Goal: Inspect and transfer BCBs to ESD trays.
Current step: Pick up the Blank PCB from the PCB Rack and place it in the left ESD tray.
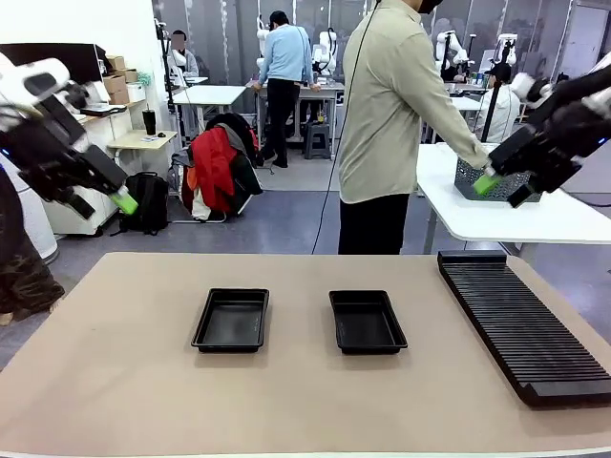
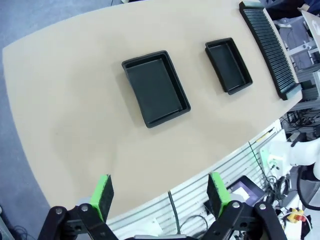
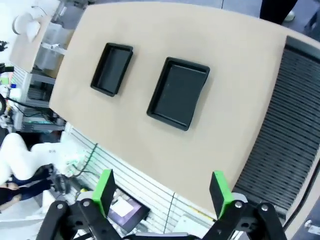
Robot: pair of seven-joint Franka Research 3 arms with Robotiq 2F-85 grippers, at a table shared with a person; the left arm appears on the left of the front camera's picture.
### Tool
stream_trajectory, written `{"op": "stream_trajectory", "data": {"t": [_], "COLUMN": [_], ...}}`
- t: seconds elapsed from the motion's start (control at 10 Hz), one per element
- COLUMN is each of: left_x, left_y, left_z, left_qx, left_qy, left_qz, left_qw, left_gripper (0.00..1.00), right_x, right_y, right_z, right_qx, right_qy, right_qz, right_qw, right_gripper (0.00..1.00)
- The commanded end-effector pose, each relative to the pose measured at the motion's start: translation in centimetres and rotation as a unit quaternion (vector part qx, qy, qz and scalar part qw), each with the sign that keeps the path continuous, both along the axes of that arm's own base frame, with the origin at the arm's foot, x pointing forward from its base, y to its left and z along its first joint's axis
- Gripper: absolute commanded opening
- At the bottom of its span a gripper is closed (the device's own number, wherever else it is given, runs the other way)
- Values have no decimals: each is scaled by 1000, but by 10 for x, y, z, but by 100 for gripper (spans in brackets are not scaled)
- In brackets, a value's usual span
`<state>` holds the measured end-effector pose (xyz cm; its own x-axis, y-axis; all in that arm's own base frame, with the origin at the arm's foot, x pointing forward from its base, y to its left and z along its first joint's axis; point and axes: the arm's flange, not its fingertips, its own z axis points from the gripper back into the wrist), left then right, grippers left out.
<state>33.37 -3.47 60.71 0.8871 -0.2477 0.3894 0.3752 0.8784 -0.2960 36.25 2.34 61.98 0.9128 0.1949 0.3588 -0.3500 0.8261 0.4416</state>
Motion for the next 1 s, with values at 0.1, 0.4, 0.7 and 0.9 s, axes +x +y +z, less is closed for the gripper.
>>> {"op": "stream_trajectory", "data": {"t": [0.1, 0.4, 0.7, 0.9], "left_x": [-7, -13, -18, -21], "left_y": [14, 15, 8, 8], "left_z": [46, 76, 94, 104], "left_qx": [-23, -48, -57, -58], "left_qy": [19, 46, 68, 74], "left_qz": [26, 53, 76, 94], "left_qw": [999, 996, 993, 991], "left_gripper": [100, 100, 100, 100], "right_x": [6, 2, -7, -7], "right_y": [-45, -84, -116, -129], "right_z": [29, 55, 78, 88], "right_qx": [51, 84, 89, 98], "right_qy": [64, 108, 117, 113], "right_qz": [-27, -41, -68, -71], "right_qw": [996, 990, 987, 986], "right_gripper": [100, 100, 100, 100]}}
